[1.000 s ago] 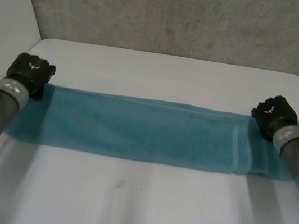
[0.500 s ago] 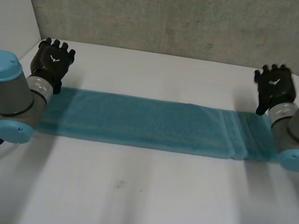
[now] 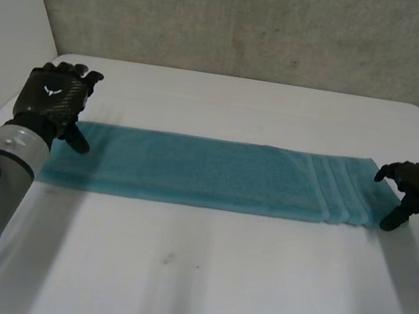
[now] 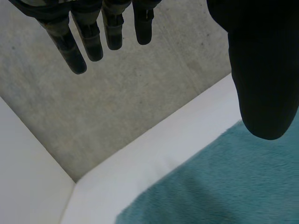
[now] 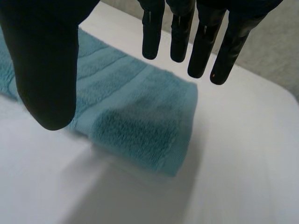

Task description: Fold the laundry

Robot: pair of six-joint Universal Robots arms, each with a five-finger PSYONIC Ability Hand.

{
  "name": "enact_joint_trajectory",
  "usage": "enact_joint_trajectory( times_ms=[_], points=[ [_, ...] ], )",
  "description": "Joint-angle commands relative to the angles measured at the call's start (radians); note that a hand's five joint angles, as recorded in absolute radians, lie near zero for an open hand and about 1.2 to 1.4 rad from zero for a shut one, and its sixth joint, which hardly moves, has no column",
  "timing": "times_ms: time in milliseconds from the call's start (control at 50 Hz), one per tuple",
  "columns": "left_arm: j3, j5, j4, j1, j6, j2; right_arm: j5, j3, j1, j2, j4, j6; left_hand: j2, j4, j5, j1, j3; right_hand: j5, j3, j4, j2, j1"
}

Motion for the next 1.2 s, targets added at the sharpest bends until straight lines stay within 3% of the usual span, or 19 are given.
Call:
enact_joint_trajectory(
  times_ms=[20,200,240,260,280,520,680,760,860,1000,1020,1040,1160,1200],
  points=[
    [-0.021,0.001,-0.002,-0.001,-0.026,-0.010,-0.026,-0.017,-0.019,0.126,-0.137,-0.002,-0.033,-0.033,-0.048,-0.019,-0.042,0.166,0.158,0.158,0.164,0.215],
    [-0.022,0.001,-0.002,-0.003,-0.026,-0.013,-0.012,-0.032,-0.028,0.181,-0.177,-0.063,-0.033,-0.033,-0.048,-0.019,-0.042,0.290,0.281,0.281,0.287,0.338],
    [-0.022,0.001,-0.002,-0.003,-0.026,-0.013,-0.014,-0.040,-0.028,0.189,-0.178,-0.083,-0.032,-0.032,-0.047,-0.019,-0.042,0.503,0.495,0.495,0.500,0.551],
    [-0.022,0.001,-0.002,-0.003,-0.026,-0.013,-0.014,-0.048,-0.032,0.191,-0.181,-0.090,-0.033,-0.033,-0.048,-0.019,-0.042,0.856,0.848,0.848,0.853,0.904],
    [-0.022,0.001,-0.002,-0.003,-0.026,-0.013,-0.014,-0.051,-0.033,0.191,-0.183,-0.091,-0.033,-0.033,-0.048,-0.019,-0.042,1.001,0.993,0.993,0.998,1.049],
    [-0.022,0.001,-0.002,-0.001,-0.026,-0.011,0.179,-0.135,-0.136,0.191,-0.192,-0.125,-0.033,-0.033,-0.048,-0.019,-0.042,1.002,0.994,0.994,0.999,1.051],
    [-0.028,0.001,-0.004,0.000,-0.026,-0.003,0.336,-0.235,-0.243,0.185,-0.195,-0.356,-0.033,-0.033,-0.048,-0.019,-0.042,1.002,0.994,0.994,0.999,1.051],
    [-0.028,-0.001,-0.004,0.000,-0.026,-0.002,0.345,-0.265,-0.222,0.172,-0.203,-0.377,-0.033,-0.033,-0.048,-0.019,-0.042,1.002,0.994,0.994,0.999,1.051],
    [-0.028,-0.001,-0.005,0.000,-0.026,0.000,0.340,-0.290,-0.082,0.114,-0.206,-0.269,-0.033,-0.033,-0.048,-0.019,-0.042,1.002,0.994,0.994,0.999,1.051],
    [-0.030,-0.002,-0.005,0.000,-0.026,0.009,0.264,-0.316,0.294,0.088,-0.249,-0.211,-0.033,-0.033,-0.048,-0.019,-0.042,1.002,0.994,0.994,0.999,1.051],
    [-0.030,-0.002,-0.005,0.000,-0.026,0.010,0.264,-0.316,0.295,0.088,-0.249,-0.211,-0.033,-0.033,-0.048,-0.019,-0.042,1.002,0.994,0.994,0.999,1.051],
    [-0.032,-0.002,-0.005,0.000,-0.026,0.010,0.226,-0.316,0.420,0.091,-0.285,-0.208,-0.033,-0.033,-0.048,-0.019,-0.042,1.002,0.994,0.994,0.999,1.051],
    [-0.035,-0.002,-0.005,0.002,-0.026,0.012,0.147,-0.312,0.681,0.167,-0.414,-0.206,-0.033,-0.033,-0.048,-0.019,-0.042,1.002,0.994,0.994,0.999,1.051],
    [-0.036,-0.002,-0.005,0.003,-0.026,0.012,0.136,-0.308,0.714,0.181,-0.433,-0.206,-0.033,-0.033,-0.048,-0.019,-0.042,1.002,0.994,0.994,0.999,1.051]
  ],
)
